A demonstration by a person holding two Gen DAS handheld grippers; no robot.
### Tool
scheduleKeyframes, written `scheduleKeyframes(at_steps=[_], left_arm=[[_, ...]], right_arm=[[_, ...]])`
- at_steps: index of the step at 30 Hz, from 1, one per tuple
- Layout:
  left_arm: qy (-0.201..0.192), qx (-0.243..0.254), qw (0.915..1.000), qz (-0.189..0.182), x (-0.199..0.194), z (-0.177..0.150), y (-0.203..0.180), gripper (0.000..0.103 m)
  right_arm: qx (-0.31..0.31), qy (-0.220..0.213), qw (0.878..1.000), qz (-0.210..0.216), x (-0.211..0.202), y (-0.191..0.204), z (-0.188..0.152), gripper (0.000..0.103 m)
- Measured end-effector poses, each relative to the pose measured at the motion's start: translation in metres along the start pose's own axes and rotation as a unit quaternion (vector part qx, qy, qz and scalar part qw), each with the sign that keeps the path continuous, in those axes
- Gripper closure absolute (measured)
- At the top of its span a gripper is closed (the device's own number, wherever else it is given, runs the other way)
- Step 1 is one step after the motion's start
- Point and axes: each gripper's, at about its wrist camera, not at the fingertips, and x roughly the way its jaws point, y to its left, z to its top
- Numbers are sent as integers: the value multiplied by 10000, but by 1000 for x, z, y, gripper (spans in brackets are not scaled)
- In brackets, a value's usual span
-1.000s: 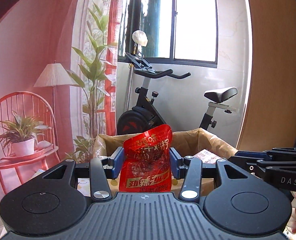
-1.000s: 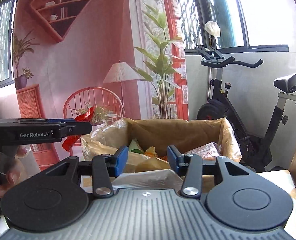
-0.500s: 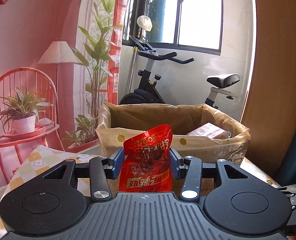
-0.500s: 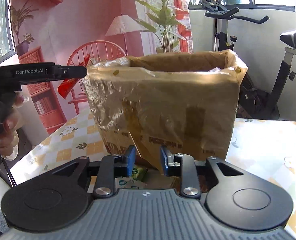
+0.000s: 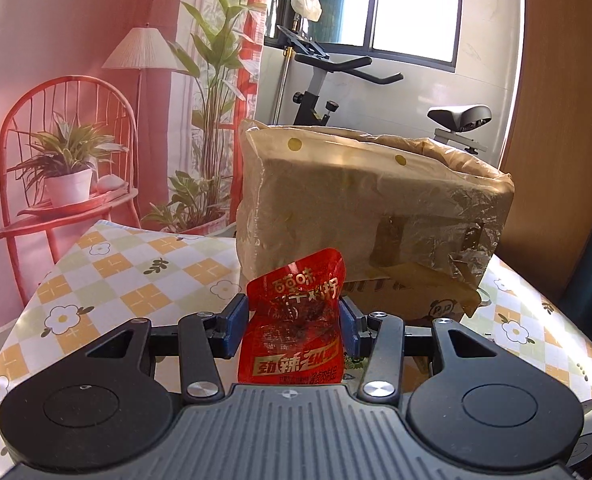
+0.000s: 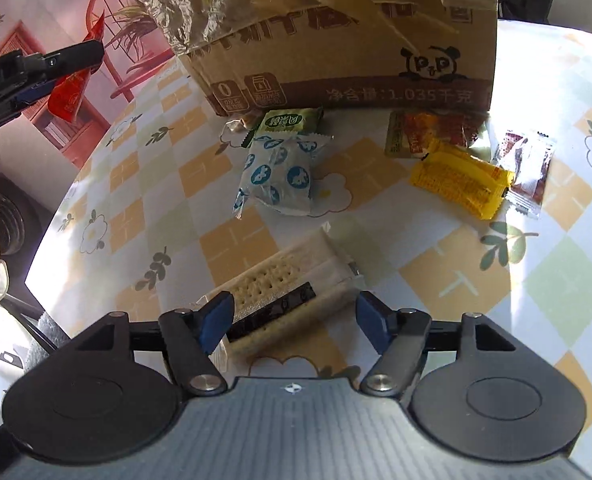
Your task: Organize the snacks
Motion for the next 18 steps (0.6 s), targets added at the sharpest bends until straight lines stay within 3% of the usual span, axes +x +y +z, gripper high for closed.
scheduleKeyframes(at_steps=[8, 13, 18], left_arm=[[56, -200, 9997, 94, -10, -14, 18, 53], [85, -263, 9995, 174, -11, -17, 22, 53], [89, -237, 9995, 167, -9, -15, 17, 53]], right_arm=[[-666, -140, 9964, -507, 33, 33, 21, 28], [-1422, -367, 9838, -1024, 48, 50, 18, 34], [-1534, -590, 9799, -1135, 42, 47, 8, 48]])
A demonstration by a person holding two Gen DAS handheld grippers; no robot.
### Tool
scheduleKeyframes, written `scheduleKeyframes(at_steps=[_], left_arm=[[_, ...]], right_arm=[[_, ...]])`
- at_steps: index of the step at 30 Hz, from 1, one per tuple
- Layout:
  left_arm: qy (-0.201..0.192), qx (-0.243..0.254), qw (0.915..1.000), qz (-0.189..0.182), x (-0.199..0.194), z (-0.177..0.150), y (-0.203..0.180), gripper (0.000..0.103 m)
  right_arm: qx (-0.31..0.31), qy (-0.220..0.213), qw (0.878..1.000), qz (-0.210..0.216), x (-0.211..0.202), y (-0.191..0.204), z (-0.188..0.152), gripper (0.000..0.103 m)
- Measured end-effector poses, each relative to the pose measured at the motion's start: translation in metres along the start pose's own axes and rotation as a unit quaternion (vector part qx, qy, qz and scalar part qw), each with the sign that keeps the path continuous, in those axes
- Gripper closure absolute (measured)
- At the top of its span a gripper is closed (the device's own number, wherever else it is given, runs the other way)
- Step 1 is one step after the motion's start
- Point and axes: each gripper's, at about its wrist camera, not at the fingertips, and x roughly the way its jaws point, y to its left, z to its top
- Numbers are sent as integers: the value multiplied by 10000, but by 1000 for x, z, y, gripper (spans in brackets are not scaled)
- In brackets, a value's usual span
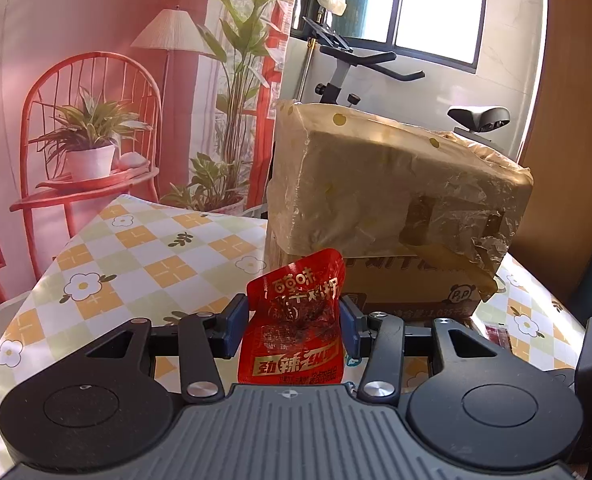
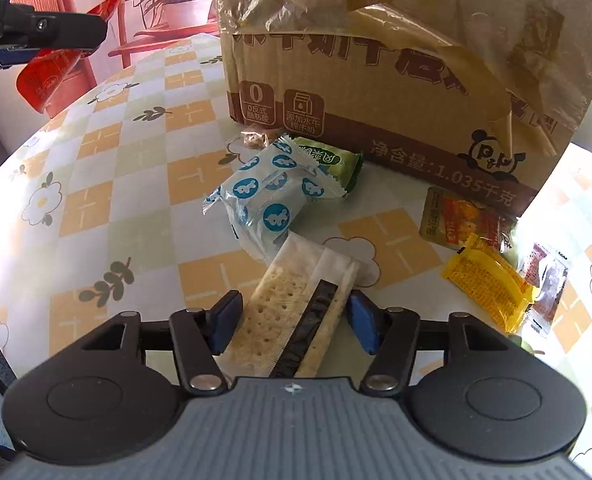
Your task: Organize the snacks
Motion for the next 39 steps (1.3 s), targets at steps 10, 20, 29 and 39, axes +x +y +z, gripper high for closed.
scheduleKeyframes(at_steps=[10, 20, 29, 39], left_arm=[[-318, 238, 9991, -126, -3, 28, -22, 53], [-836, 417, 9951, -338, 14, 97, -54, 53], [-639, 699, 9954, -123, 93, 172, -81, 53], [-176, 921, 9956, 89, 123, 165, -75, 35]], right_arm=[[404, -1269, 9911, 59, -81, -43, 17, 53], [119, -2636, 9644, -155, -148, -84, 97, 53], [-185, -2581, 9657, -224, -88, -116, 199, 53], [299, -2320, 9722, -26, -60, -142, 190, 40]])
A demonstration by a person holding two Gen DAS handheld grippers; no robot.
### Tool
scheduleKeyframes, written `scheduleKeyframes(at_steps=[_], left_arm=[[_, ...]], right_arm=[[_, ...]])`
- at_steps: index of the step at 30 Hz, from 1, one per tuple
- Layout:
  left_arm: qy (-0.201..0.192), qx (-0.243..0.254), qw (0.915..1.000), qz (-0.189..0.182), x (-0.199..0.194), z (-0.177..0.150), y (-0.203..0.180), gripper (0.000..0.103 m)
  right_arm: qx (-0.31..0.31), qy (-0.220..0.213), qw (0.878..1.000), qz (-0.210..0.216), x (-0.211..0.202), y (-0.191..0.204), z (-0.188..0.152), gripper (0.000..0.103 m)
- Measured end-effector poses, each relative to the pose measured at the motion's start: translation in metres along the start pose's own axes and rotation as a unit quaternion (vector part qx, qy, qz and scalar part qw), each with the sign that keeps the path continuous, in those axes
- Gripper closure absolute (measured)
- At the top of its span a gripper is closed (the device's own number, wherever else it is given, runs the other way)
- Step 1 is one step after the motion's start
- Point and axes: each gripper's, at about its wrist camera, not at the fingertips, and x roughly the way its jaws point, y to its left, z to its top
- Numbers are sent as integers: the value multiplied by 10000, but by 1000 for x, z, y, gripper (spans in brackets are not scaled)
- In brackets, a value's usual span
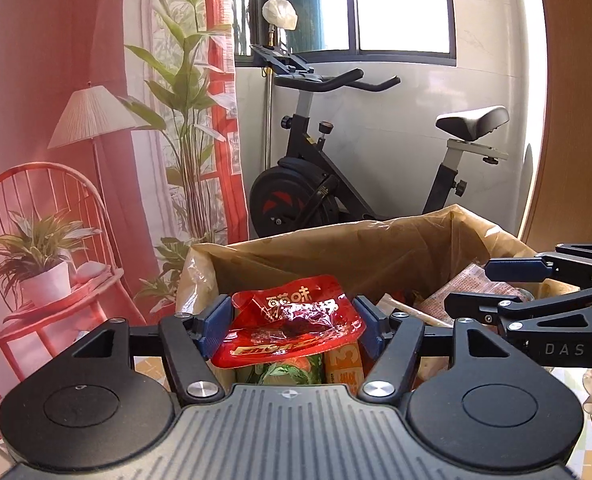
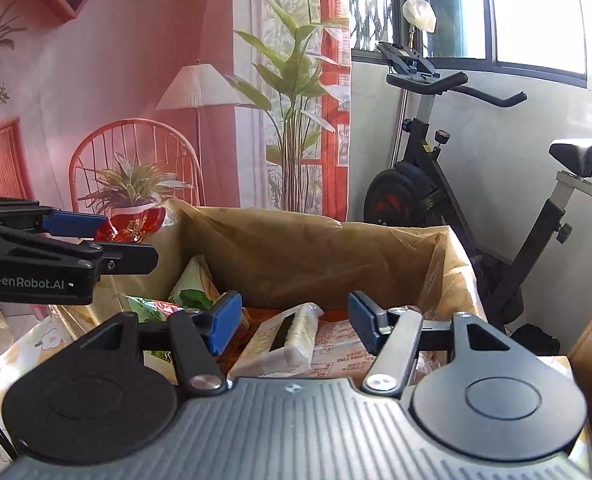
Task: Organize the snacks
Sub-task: 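Open both grippers to release the red bag and cracker into the box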
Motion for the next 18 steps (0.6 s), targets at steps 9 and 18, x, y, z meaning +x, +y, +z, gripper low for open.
scheduleKeyframes(at_steps=[9, 18], left_arm=[[-64, -459, 9989, -51, -28, -14, 20, 31], [-128, -764, 9970, -15, -71, -47, 32, 31]], right_arm=[[85, -281, 9991, 300, -54, -10, -22, 40], [171, -605, 9967, 511, -98, -7, -54, 40]])
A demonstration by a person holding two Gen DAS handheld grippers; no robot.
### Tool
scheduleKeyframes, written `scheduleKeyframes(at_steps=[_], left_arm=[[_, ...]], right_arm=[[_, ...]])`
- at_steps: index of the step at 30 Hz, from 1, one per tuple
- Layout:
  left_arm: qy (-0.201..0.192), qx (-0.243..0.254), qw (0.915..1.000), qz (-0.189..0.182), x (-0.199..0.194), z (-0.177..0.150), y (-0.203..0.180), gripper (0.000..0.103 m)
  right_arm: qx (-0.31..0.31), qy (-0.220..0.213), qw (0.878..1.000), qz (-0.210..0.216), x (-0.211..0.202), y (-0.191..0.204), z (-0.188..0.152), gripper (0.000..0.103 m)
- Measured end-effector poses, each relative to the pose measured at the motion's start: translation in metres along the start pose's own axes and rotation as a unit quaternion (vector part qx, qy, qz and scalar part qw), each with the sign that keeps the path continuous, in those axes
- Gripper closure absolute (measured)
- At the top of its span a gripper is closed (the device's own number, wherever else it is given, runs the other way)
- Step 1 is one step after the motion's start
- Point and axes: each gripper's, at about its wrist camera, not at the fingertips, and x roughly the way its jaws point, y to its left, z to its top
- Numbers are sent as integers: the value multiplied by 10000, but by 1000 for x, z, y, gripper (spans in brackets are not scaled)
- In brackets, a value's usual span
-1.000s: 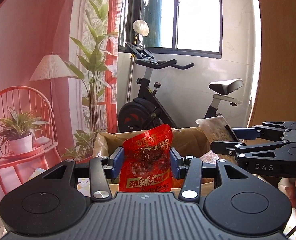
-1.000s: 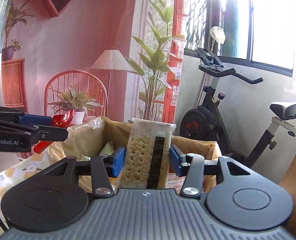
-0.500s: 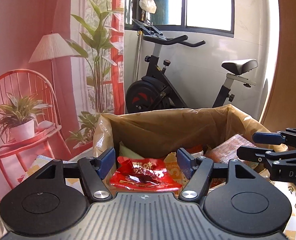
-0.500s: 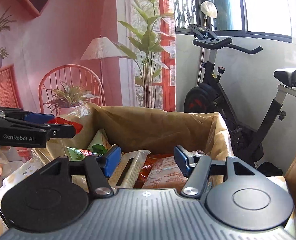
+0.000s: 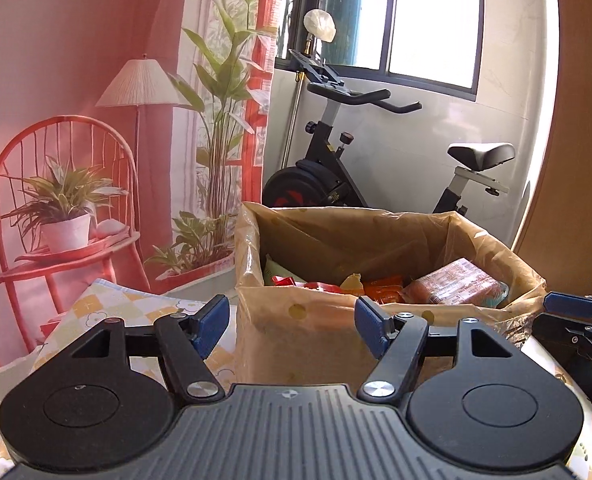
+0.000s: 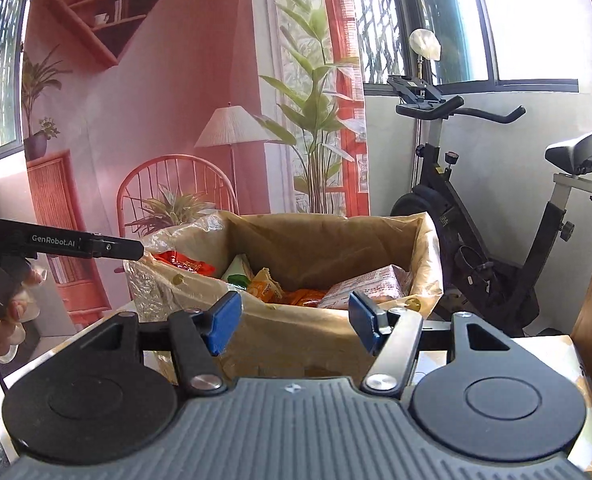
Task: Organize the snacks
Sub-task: 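Open both grippers to release the red bag and cracker into the box, then lower the right gripper onto the yellow bag and close it while the left approaches the blue-white packet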
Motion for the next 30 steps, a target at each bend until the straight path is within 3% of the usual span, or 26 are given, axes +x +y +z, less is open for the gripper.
scheduleKeyframes(at_steps=[7, 12, 15, 20, 30], left_arm=[[269, -285, 9992, 109, -10, -50, 9, 32], [727, -382, 9966, 82, 3, -82, 8, 33], [833, -211, 9962, 112, 8, -92, 2, 33], [1006, -240, 9946, 21, 15, -106, 1, 33], [1170, 21, 9931, -88, 21, -121, -6, 34]], right_arm=[[261, 274, 9993, -23, -25, -11, -41, 40], [245, 1109, 9935, 43, -9, -21, -83, 40], [-96, 1844, 9825, 229, 13, -25, -105, 41], [-611, 2457, 9665, 417, 31, -23, -130, 42], [-521, 2536, 9652, 368, 42, -21, -150, 44]])
